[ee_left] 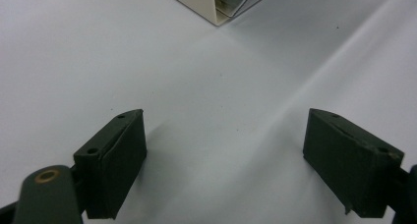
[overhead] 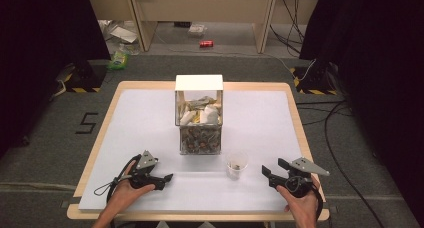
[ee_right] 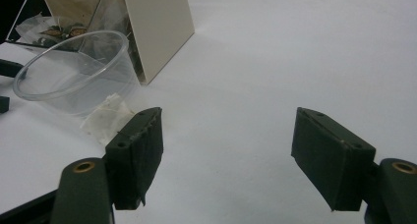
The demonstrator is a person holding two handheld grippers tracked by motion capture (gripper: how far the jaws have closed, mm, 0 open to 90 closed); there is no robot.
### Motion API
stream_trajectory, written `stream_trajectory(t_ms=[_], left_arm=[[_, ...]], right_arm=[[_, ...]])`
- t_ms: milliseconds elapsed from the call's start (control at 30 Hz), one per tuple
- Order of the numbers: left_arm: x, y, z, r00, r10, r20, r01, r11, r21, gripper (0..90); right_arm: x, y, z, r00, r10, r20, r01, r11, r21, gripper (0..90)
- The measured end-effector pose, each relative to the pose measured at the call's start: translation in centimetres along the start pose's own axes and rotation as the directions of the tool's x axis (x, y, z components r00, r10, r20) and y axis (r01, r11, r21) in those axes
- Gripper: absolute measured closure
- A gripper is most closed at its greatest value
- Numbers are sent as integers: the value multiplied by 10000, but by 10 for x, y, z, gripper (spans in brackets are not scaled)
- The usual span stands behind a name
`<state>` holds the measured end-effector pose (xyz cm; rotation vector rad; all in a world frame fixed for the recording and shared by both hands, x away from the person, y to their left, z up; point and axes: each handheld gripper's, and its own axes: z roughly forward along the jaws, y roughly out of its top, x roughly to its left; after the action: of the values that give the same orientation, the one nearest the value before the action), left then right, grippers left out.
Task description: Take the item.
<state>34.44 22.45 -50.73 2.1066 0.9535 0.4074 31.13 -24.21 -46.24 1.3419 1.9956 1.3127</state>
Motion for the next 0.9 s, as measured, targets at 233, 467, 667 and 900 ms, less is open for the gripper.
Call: stream_trajectory(t_ms=[233, 467, 667, 900], left_arm=[[0, 0, 0, 10000, 0, -1, 0, 10000, -2, 156], [0, 0, 0, 10000, -1, -1, 1, 10000, -2, 155], [0, 0, 0, 10000, 2, 2, -2, 10000, 1, 155], [0, 0, 0, 10000, 2, -1, -2, 10000, 0, 156]], right_arm=[[0, -5, 0, 9998, -173, 56, 172, 9997, 183, 286], [2, -11, -1, 9998, -199, 36, 197, 9983, 556, 279], [2, -15, -1, 9991, -426, 41, 421, 9955, 854, 263], [1, -22, -3, 9986, -509, 145, 489, 9924, 1131, 242]])
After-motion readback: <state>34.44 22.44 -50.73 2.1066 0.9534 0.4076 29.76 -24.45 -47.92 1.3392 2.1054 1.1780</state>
